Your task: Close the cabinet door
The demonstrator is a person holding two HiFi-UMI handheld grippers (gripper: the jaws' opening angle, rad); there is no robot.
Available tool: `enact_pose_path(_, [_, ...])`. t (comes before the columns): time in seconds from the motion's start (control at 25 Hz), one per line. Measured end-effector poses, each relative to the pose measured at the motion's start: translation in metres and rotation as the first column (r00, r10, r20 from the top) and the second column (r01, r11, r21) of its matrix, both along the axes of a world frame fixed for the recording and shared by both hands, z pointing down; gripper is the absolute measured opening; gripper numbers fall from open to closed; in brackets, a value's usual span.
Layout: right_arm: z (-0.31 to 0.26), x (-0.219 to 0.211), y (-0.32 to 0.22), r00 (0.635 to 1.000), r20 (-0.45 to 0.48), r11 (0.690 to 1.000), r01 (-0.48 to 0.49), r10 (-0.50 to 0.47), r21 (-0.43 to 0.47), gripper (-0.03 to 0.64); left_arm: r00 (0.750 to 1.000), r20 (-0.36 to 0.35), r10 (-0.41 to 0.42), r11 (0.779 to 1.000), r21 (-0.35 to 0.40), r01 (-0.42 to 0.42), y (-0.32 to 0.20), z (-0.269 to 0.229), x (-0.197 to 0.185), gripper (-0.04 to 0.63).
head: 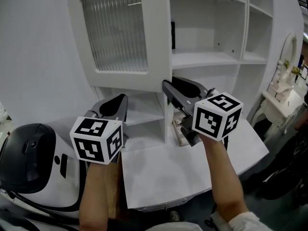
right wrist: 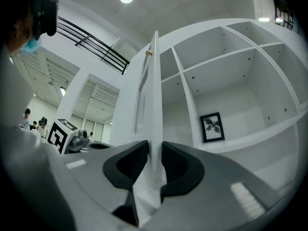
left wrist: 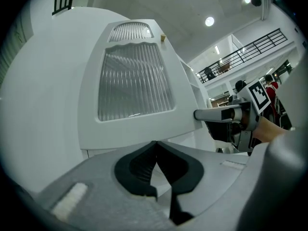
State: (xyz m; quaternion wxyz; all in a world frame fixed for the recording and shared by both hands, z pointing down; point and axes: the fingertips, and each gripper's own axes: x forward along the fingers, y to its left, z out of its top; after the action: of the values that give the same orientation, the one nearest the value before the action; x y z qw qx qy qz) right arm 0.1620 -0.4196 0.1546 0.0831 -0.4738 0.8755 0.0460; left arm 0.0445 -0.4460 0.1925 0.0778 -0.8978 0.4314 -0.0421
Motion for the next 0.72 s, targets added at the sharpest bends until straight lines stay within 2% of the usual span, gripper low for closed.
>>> enact_pose_path(0.72, [0.0, 0.024, -0.052, 0.999, 0.015, 0.999, -0.036, 0.036, 0.002, 0.112, 1.0, 0.0, -0.018, 1.0, -0.012, 0.018, -0.042, 0.002, 0.023, -0.002])
